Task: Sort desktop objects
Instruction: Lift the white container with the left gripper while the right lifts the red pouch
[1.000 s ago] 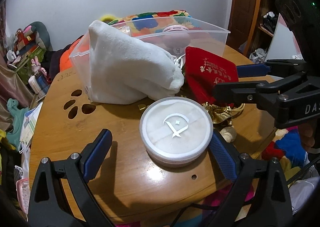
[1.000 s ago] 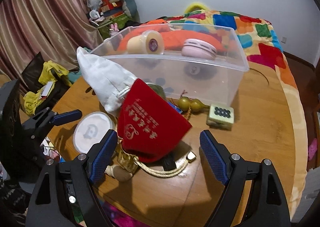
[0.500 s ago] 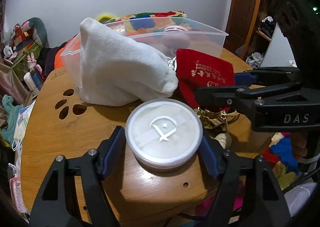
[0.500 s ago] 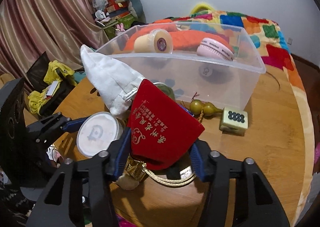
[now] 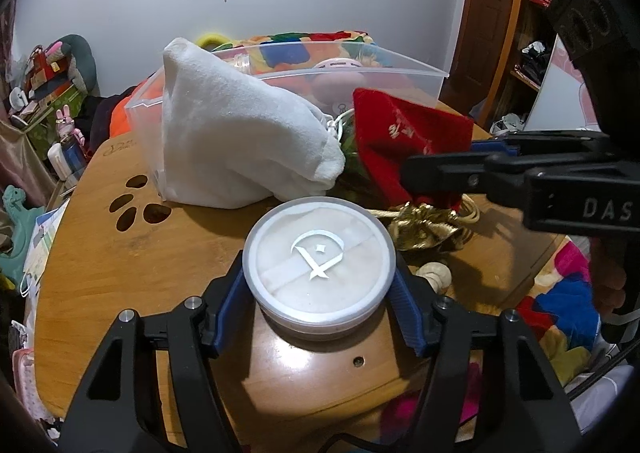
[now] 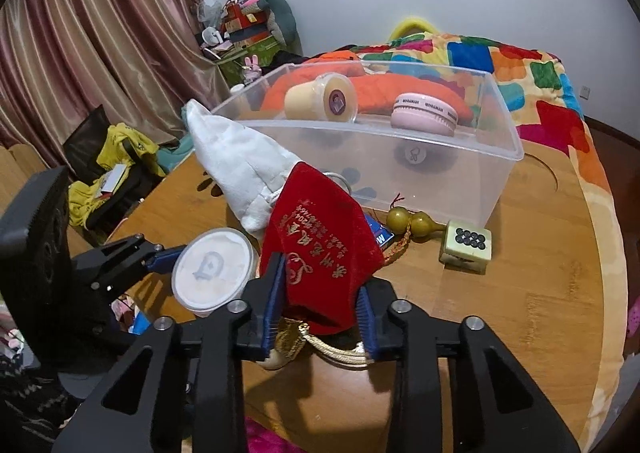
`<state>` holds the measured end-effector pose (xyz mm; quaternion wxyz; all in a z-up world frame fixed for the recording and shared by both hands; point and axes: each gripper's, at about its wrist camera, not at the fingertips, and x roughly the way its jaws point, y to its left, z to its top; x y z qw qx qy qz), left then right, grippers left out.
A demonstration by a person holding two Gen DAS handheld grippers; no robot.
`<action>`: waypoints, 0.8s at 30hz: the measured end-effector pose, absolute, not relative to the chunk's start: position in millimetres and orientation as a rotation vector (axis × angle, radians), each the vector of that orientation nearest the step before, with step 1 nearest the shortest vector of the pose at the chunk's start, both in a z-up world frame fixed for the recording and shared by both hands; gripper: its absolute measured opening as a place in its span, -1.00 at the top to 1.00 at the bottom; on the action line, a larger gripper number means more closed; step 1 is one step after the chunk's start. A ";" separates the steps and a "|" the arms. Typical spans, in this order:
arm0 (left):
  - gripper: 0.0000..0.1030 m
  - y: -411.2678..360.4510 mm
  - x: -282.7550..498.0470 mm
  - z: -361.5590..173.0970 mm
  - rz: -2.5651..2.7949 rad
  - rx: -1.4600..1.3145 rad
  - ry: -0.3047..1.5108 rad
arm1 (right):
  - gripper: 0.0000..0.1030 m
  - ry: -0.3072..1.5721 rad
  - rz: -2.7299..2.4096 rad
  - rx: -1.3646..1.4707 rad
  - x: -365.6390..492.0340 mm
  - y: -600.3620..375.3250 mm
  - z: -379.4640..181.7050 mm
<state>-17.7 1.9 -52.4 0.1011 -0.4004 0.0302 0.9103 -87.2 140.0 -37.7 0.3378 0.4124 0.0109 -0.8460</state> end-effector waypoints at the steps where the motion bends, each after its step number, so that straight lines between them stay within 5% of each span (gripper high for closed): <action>1: -0.25 2.1 -17.4 -52.1 2.690 -1.184 0.089 | 0.49 0.033 -2.211 1.066 -85.5 140.2 -35.8; 24: -0.25 -11.4 -9.7 -10.5 2.781 -1.034 0.077 | 0.50 -0.006 -2.285 0.952 -64.2 163.7 3.9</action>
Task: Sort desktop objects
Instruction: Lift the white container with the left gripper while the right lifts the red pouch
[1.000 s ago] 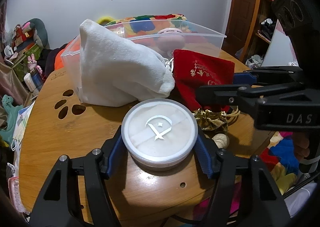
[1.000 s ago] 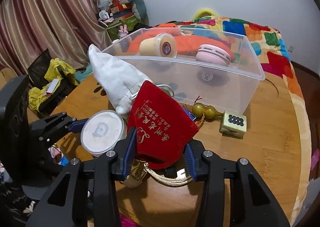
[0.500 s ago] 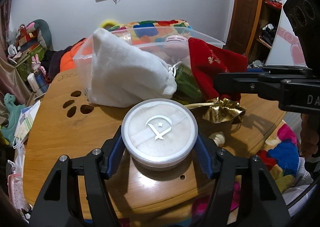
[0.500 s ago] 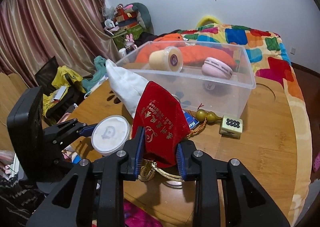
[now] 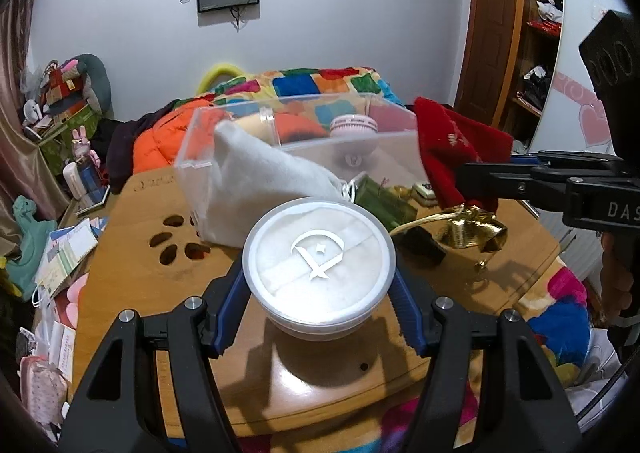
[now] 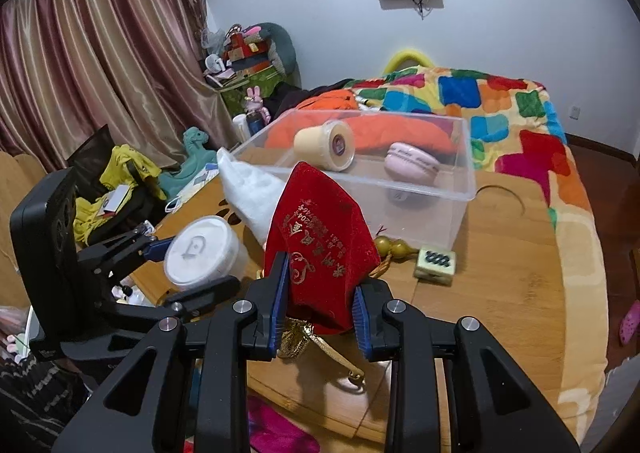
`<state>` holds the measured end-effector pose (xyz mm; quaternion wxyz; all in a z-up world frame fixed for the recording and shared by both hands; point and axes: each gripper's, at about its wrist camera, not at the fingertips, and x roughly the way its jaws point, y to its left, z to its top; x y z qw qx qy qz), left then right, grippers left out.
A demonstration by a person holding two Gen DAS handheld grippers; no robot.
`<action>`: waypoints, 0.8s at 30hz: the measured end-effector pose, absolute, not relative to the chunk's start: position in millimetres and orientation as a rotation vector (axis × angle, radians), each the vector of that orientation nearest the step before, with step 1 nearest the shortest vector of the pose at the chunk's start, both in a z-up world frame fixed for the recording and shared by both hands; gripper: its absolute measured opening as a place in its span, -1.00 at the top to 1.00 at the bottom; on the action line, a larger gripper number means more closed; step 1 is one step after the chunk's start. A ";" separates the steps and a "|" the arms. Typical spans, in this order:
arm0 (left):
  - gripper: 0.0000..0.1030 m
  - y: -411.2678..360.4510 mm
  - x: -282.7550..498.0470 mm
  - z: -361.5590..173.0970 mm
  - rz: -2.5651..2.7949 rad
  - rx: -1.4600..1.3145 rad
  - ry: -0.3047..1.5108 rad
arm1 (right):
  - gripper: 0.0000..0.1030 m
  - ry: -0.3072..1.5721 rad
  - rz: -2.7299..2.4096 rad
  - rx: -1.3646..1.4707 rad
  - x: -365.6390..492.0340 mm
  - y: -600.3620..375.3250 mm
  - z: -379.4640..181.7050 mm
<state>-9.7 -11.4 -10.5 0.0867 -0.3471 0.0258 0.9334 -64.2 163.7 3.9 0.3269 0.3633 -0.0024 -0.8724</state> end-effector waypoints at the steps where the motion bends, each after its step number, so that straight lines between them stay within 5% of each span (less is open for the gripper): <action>1: -0.25 -12.3 -11.0 -8.7 2.784 -1.031 0.070 | 0.50 -0.006 -2.294 0.946 -64.5 165.1 5.9; 24: -0.25 -13.3 -48.8 42.3 2.849 -0.878 0.144 | 0.50 -0.013 -2.352 0.852 -100.6 166.8 41.9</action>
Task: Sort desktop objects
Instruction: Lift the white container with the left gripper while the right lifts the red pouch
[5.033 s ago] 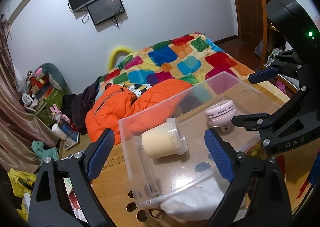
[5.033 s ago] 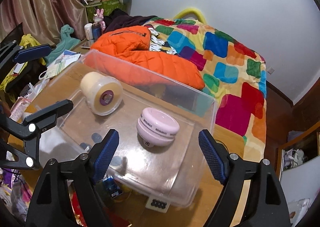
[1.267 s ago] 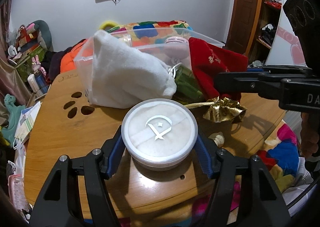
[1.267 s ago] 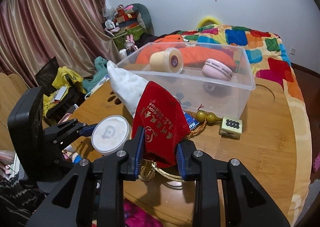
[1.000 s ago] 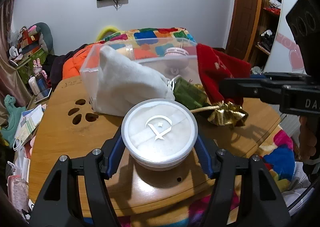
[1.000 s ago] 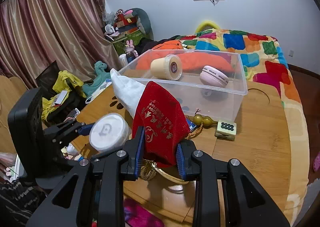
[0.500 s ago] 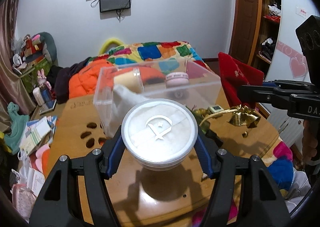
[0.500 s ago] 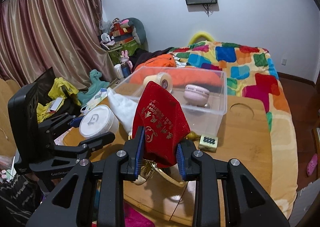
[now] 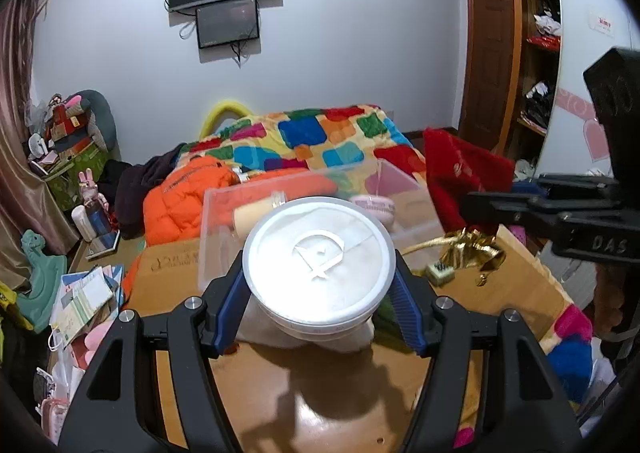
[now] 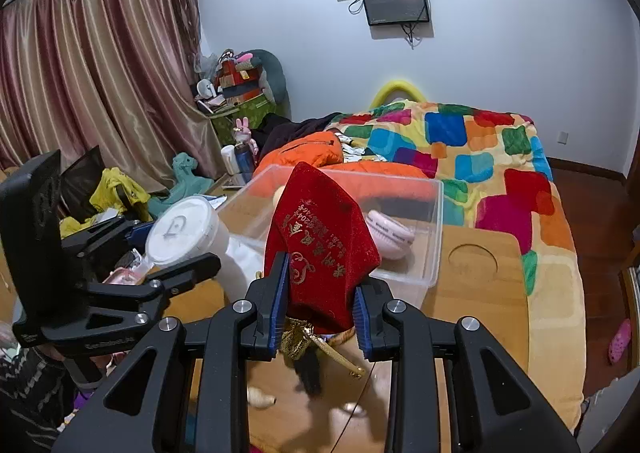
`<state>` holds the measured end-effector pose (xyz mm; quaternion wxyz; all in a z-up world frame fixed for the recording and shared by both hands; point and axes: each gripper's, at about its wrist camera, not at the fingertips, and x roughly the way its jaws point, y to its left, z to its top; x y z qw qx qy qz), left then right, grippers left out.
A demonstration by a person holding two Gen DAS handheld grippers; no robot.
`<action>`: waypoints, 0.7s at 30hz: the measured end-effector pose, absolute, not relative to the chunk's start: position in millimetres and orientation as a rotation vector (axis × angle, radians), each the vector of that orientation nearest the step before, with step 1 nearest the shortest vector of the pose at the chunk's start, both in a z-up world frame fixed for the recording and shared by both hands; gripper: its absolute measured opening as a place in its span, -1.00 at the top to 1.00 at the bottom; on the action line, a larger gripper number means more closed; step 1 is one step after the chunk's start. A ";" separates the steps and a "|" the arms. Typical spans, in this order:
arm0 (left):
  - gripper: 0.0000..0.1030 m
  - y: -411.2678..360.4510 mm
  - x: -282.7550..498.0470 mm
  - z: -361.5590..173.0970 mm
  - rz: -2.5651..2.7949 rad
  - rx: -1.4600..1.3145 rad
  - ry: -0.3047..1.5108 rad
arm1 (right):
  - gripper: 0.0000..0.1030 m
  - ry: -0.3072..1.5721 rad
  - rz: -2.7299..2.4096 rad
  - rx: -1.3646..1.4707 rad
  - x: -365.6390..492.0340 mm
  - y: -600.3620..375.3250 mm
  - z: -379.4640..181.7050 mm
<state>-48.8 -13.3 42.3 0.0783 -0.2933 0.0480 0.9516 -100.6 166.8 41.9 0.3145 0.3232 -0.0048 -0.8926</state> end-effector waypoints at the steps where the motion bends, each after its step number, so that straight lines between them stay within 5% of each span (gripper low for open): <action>1: -0.25 -14.5 -50.8 45.4 2.854 -0.869 0.140 | 0.50 -0.007 -2.360 0.852 -104.9 165.8 42.4; 21: -0.25 -32.1 -111.6 49.8 2.859 -0.897 0.102 | 0.50 0.086 -2.381 0.897 -172.5 140.0 35.2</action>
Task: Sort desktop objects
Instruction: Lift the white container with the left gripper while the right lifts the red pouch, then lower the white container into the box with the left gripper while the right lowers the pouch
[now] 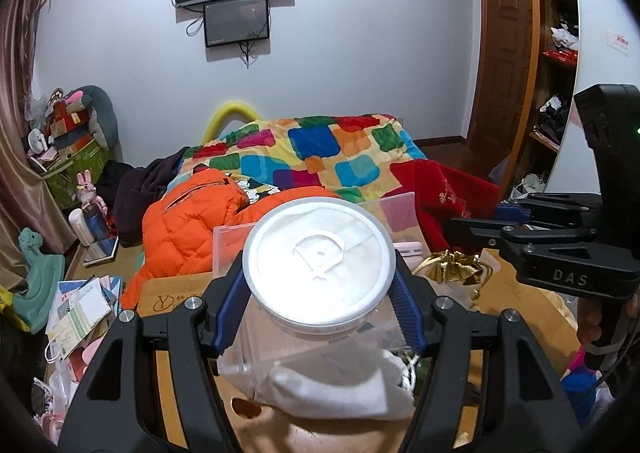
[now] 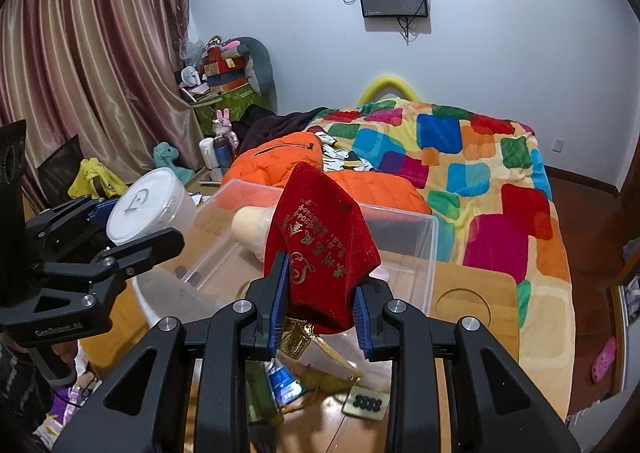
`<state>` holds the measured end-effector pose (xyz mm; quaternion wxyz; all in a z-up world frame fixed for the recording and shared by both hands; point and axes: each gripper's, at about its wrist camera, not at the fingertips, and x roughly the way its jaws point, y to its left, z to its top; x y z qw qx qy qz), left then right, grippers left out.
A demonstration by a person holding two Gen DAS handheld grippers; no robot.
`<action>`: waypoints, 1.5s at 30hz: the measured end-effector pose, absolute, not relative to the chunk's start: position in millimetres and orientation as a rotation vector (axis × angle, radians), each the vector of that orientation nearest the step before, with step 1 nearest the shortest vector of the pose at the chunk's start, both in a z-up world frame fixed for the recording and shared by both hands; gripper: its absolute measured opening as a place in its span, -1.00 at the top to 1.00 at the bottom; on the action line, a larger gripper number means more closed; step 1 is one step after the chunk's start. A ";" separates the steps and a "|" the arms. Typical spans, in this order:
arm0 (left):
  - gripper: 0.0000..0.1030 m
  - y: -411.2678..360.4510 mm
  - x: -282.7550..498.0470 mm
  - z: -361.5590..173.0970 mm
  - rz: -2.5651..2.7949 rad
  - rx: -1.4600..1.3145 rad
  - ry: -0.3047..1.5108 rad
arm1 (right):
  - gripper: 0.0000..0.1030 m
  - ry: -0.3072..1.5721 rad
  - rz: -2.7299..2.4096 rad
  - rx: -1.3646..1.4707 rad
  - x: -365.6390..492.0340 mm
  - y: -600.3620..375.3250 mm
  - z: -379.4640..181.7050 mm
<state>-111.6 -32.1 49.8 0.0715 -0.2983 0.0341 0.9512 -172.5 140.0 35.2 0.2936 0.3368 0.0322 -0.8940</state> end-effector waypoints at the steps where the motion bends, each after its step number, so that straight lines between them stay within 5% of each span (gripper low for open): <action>1: -0.25 -32.1 -114.8 48.4 2.858 -0.901 0.106 | 0.50 0.088 -2.379 0.898 -174.8 139.1 34.2; 45: -0.25 -45.9 -168.0 -9.9 2.744 -1.155 0.101 | 0.45 0.163 -2.247 1.071 -216.4 96.2 -26.8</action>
